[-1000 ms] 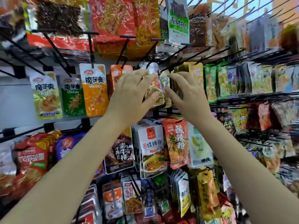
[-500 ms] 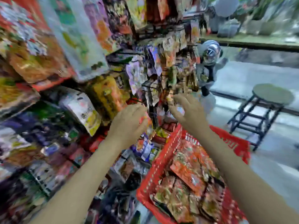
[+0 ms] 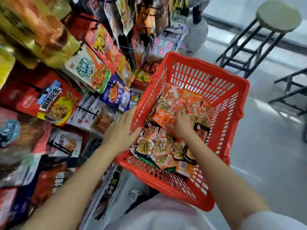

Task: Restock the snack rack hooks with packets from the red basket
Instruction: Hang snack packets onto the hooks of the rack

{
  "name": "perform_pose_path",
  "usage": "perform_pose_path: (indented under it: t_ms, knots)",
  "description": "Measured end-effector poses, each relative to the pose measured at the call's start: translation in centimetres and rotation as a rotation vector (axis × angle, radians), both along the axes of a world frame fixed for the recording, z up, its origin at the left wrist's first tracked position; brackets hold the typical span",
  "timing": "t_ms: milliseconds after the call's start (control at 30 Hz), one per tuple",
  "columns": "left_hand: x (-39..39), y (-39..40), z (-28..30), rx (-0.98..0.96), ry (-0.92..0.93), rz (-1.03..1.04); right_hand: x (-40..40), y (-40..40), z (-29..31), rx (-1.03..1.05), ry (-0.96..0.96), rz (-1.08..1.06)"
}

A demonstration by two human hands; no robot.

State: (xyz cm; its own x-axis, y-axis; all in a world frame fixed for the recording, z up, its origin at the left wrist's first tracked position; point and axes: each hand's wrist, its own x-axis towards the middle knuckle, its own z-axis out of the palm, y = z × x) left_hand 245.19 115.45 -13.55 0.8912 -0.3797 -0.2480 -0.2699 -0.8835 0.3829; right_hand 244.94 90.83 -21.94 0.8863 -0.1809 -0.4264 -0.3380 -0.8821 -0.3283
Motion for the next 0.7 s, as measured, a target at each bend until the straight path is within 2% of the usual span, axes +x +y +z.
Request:
perform_pose_path:
  t_ms: [67, 200, 300, 367, 467, 533, 600, 700]
  knots:
    - [-0.1, 0.0, 0.2, 0.000, 0.006, 0.002, 0.0, 0.9, -0.6, 0.007, 0.033, -0.036]
    - [0.2, -0.2, 0.4, -0.010, 0.012, 0.023, 0.5, 1.9, -0.9, 0.192, 0.116, -0.142]
    - [1.2, -1.0, 0.8, 0.006, -0.007, 0.025, 1.0, 0.7, 0.1, 0.342, 0.054, -0.305]
    - [2.1, -1.8, 1.0, 0.010, -0.014, 0.002, 1.7, -0.9, 0.8, 0.403, -0.056, -0.438]
    - [3.5, -3.1, 0.8, 0.035, -0.015, -0.041, 3.0, -3.8, 0.8, 0.268, -0.179, -0.568]
    - [4.4, -3.9, 0.5, 0.045, -0.007, -0.041, 3.5, -5.1, 0.4, 0.178, -0.088, -0.598]
    - [4.9, -4.4, 0.3, 0.037, 0.003, -0.031, 3.7, -5.7, -0.1, 0.181, -0.017, -0.601]
    - [5.1, -4.4, 0.1, 0.011, 0.012, -0.017, 3.9, -5.4, -1.3, 0.174, 0.001, -0.590]
